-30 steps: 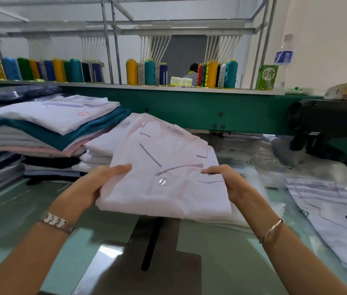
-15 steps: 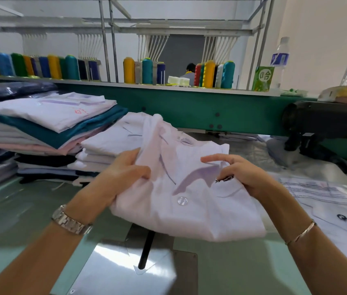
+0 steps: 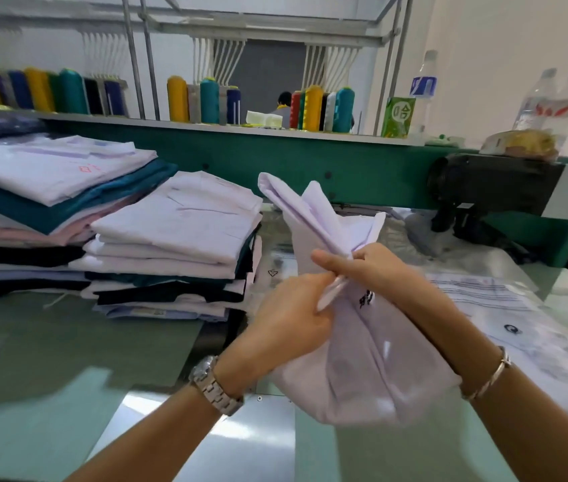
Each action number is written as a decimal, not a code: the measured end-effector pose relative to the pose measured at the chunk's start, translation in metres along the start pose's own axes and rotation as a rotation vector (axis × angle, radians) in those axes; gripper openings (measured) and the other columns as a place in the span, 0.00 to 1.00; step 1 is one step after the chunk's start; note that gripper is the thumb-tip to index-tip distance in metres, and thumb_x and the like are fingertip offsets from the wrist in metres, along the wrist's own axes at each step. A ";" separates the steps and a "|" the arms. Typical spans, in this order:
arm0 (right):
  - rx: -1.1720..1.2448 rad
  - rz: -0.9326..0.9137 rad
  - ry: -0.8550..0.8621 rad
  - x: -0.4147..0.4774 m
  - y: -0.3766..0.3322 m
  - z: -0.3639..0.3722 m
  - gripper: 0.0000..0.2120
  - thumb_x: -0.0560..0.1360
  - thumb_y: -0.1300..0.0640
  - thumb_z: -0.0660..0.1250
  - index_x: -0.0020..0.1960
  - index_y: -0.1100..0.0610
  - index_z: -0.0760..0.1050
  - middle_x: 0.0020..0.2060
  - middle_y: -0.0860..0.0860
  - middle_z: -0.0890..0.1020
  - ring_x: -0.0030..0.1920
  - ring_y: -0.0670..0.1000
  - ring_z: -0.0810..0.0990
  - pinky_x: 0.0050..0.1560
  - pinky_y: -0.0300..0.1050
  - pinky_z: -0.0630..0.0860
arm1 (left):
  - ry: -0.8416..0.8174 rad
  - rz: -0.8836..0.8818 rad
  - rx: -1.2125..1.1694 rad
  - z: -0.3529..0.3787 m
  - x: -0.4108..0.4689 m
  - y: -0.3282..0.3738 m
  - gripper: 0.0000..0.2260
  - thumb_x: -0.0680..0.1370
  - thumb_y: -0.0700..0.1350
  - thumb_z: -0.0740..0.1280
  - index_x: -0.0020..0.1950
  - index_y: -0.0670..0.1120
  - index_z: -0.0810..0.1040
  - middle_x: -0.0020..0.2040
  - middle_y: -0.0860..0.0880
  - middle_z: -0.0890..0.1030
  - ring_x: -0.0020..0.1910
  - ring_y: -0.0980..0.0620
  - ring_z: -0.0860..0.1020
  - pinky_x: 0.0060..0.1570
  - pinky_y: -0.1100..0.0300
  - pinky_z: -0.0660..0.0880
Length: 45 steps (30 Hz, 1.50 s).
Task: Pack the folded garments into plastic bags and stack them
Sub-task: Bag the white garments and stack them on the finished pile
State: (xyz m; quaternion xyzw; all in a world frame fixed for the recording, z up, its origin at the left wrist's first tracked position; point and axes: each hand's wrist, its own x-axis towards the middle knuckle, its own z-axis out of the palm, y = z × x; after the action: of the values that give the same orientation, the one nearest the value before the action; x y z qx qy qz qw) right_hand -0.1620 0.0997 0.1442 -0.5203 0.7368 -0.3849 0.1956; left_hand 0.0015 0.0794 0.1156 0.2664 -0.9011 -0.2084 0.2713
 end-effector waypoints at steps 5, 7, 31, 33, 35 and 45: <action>-0.055 -0.037 0.126 -0.001 0.014 -0.008 0.14 0.74 0.60 0.68 0.32 0.66 0.74 0.29 0.56 0.72 0.32 0.52 0.70 0.35 0.44 0.65 | -0.040 0.086 0.049 0.012 0.000 0.019 0.18 0.75 0.42 0.62 0.63 0.53 0.72 0.54 0.49 0.81 0.54 0.43 0.77 0.48 0.47 0.76; -0.082 -0.018 0.123 -0.003 0.020 -0.013 0.13 0.75 0.61 0.66 0.35 0.69 0.74 0.30 0.56 0.72 0.34 0.53 0.71 0.37 0.45 0.67 | -0.101 0.072 -0.067 0.014 0.004 0.018 0.14 0.77 0.55 0.64 0.61 0.57 0.75 0.53 0.52 0.81 0.56 0.46 0.78 0.52 0.51 0.76; 0.055 0.080 0.057 -0.043 0.075 -0.068 0.25 0.74 0.62 0.70 0.20 0.54 0.69 0.23 0.51 0.67 0.25 0.48 0.65 0.27 0.40 0.61 | -0.251 0.395 0.444 0.034 0.088 -0.137 0.07 0.81 0.47 0.65 0.56 0.50 0.69 0.53 0.53 0.82 0.44 0.51 0.81 0.43 0.53 0.78; 0.029 0.083 0.036 -0.047 0.078 -0.070 0.24 0.74 0.60 0.70 0.21 0.54 0.70 0.24 0.52 0.67 0.26 0.49 0.65 0.27 0.40 0.61 | -0.207 0.483 0.575 0.036 0.090 -0.140 0.05 0.81 0.38 0.62 0.53 0.47 0.72 0.51 0.51 0.82 0.38 0.48 0.79 0.37 0.54 0.76; 0.012 0.076 0.012 -0.052 0.077 -0.072 0.24 0.75 0.60 0.69 0.21 0.54 0.70 0.22 0.51 0.67 0.23 0.48 0.65 0.24 0.37 0.62 | -0.190 0.503 0.572 0.037 0.091 -0.142 0.10 0.79 0.33 0.62 0.49 0.46 0.78 0.56 0.51 0.82 0.42 0.48 0.82 0.39 0.56 0.77; 0.178 0.024 -0.119 -0.088 0.058 -0.079 0.15 0.72 0.61 0.70 0.27 0.59 0.75 0.25 0.56 0.73 0.26 0.50 0.70 0.26 0.37 0.62 | -0.179 0.294 0.385 0.046 0.103 -0.145 0.32 0.73 0.44 0.73 0.75 0.52 0.66 0.75 0.59 0.66 0.57 0.52 0.79 0.53 0.53 0.77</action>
State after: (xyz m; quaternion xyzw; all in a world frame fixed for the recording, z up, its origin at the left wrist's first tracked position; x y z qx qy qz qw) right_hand -0.2181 0.2188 0.1395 -0.5138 0.6930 -0.4147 0.2893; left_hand -0.0458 -0.0830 0.0443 0.1599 -0.9737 -0.0141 0.1618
